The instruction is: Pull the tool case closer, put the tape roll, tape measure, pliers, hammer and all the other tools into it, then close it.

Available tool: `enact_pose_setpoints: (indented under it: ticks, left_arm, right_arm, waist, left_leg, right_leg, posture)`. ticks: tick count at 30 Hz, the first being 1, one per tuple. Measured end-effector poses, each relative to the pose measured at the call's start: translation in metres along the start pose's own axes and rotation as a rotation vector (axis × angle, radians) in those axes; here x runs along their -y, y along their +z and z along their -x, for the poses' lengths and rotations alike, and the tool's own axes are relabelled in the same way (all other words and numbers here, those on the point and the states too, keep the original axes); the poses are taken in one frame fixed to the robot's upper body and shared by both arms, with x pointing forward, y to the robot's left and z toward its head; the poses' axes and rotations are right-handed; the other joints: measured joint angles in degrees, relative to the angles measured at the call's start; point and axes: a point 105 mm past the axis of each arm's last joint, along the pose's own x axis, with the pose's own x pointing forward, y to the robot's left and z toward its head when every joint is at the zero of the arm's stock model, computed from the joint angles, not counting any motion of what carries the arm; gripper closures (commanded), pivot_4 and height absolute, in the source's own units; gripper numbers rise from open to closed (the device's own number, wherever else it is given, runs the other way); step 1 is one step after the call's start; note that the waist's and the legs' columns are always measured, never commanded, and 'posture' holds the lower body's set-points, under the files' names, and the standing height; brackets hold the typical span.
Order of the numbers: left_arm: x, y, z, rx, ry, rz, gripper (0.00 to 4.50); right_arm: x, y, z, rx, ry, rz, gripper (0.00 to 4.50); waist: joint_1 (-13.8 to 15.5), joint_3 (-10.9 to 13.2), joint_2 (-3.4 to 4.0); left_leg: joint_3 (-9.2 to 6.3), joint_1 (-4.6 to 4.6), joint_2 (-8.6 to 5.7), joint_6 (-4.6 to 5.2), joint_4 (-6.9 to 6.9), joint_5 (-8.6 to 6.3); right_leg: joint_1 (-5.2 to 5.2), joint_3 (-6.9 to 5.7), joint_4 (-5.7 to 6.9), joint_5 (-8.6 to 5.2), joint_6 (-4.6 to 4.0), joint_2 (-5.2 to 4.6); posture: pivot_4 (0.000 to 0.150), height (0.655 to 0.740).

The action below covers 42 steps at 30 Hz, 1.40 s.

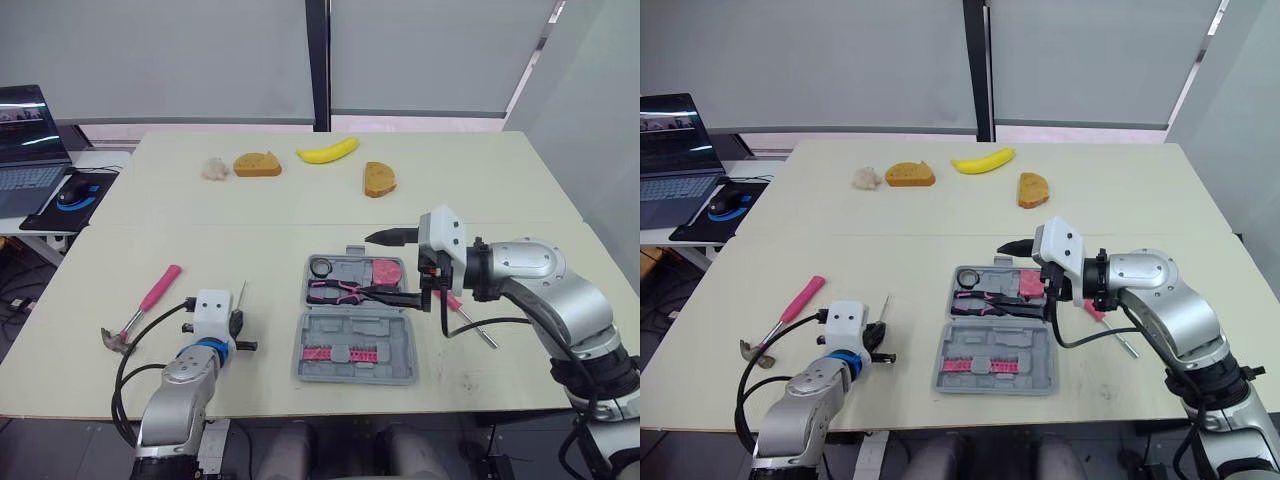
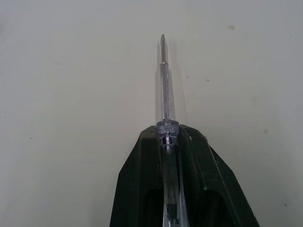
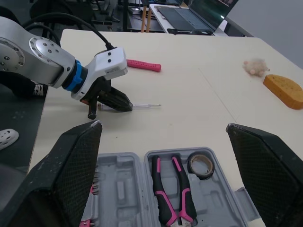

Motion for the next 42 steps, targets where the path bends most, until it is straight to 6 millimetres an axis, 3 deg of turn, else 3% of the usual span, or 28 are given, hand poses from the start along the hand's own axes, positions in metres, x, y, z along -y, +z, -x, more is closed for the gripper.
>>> enact_pose_setpoints:
  ticks: [3,7,11,15,17,20,25,29,33,37,42]
  left_arm:
    - [-0.005,0.008,0.001,0.012,-0.066,-0.043,4.32]
    - [0.003,0.053,0.011,0.115,-0.305,-0.224,4.32]
    - [0.044,0.086,0.033,0.176,-0.693,-0.522,4.32]
    - [0.084,0.078,0.046,0.151,-1.007,-0.694,4.32]
    - [0.094,0.079,0.046,0.146,-1.086,-0.751,4.32]
    - [0.104,0.083,0.04,0.155,-1.146,-0.82,4.32]
    - [0.116,0.068,0.028,0.125,-1.177,-0.913,4.32]
    - [0.133,0.068,0.016,0.163,-1.152,-0.986,4.32]
    - [0.137,0.061,0.004,0.154,-1.106,-1.018,4.32]
    - [0.15,0.061,0.002,0.177,-1.096,-1.024,4.32]
    - [0.154,0.061,0.0,0.184,-1.075,-1.041,4.32]
  right_arm:
    - [-0.001,-0.002,0.002,-0.012,-0.001,0.002,0.0]
    - [-0.001,-0.006,0.008,-0.051,-0.014,0.017,0.0]
    - [-0.001,-0.009,0.016,-0.082,-0.065,0.011,0.0]
    - [0.0,-0.003,0.027,-0.12,-0.1,0.019,0.0]
    - [-0.001,-0.002,0.028,-0.127,-0.106,0.018,0.0]
    - [-0.005,-0.005,0.028,-0.139,-0.115,0.013,0.0]
    - [-0.008,-0.012,0.03,-0.167,-0.138,0.002,0.0]
    - [-0.013,-0.016,0.029,-0.182,-0.14,-0.008,0.0]
    - [-0.017,-0.024,0.031,-0.214,-0.133,-0.018,0.0]
    - [-0.022,-0.036,0.035,-0.28,-0.119,-0.02,0.0]
    - [-0.025,-0.037,0.035,-0.293,-0.113,-0.002,0.0]
  waist:
    - [0.08,0.08,-0.03]
    - [0.42,0.12,-0.08]
    - [0.69,0.18,0.04]
    - [0.43,0.21,0.07]
    - [0.25,0.21,0.06]
    - [0.11,0.21,0.05]
    - [-0.02,0.23,0.04]
    - [0.08,0.23,0.02]
    - [-0.01,0.23,0.02]
    - [0.02,0.23,0.02]
    - [-0.08,0.23,0.02]
  left_leg:
    - [-0.02,-0.07,0.0,-0.01,0.0,0.0]
    - [-0.06,-0.14,-0.05,-0.02,0.01,0.0]
    - [0.0,-0.25,-0.13,-0.02,0.01,-0.01]
    - [-0.02,-0.4,-0.08,-0.01,-0.02,-0.01]
    - [-0.04,-0.55,-0.04,-0.01,-0.01,-0.01]
    - [-0.05,-0.57,-0.05,0.0,0.01,-0.01]
    - [-0.05,-0.61,-0.08,0.01,0.05,0.0]
    - [-0.11,-0.64,-0.1,0.01,0.11,0.0]
    - [-0.12,-0.64,-0.1,0.01,0.11,0.0]
    - [-0.13,-0.65,-0.1,0.01,0.14,0.0]
    - [-0.16,-0.64,-0.06,0.01,0.15,0.01]
  right_leg:
    - [-0.06,-0.04,0.0,0.0,0.0,0.0]
    - [-0.06,-0.06,-0.1,0.0,-0.01,-0.06]
    - [-0.11,0.01,-0.21,0.0,-0.02,-0.16]
    - [-0.23,-0.04,-0.25,0.0,-0.03,-0.14]
    - [-0.41,-0.07,-0.16,-0.01,-0.03,-0.08]
    - [-0.44,-0.08,-0.09,-0.01,-0.04,-0.05]
    - [-0.45,-0.08,-0.06,-0.01,-0.03,-0.03]
    - [-0.42,-0.14,-0.04,-0.01,-0.02,-0.02]
    - [-0.44,-0.15,-0.02,-0.01,-0.01,0.01]
    - [-0.44,-0.15,-0.01,-0.01,-0.01,0.01]
    - [-0.44,-0.17,0.01,-0.01,-0.01,0.06]
  posture:
    - [0.15,0.74]
    - [0.15,0.74]
    - [0.15,0.74]
    - [0.15,0.74]
    - [0.15,0.74]
    - [0.15,0.74]
    - [0.15,0.74]
    - [0.15,0.74]
    - [0.15,0.74]
    - [0.15,0.74]
    - [0.15,0.74]
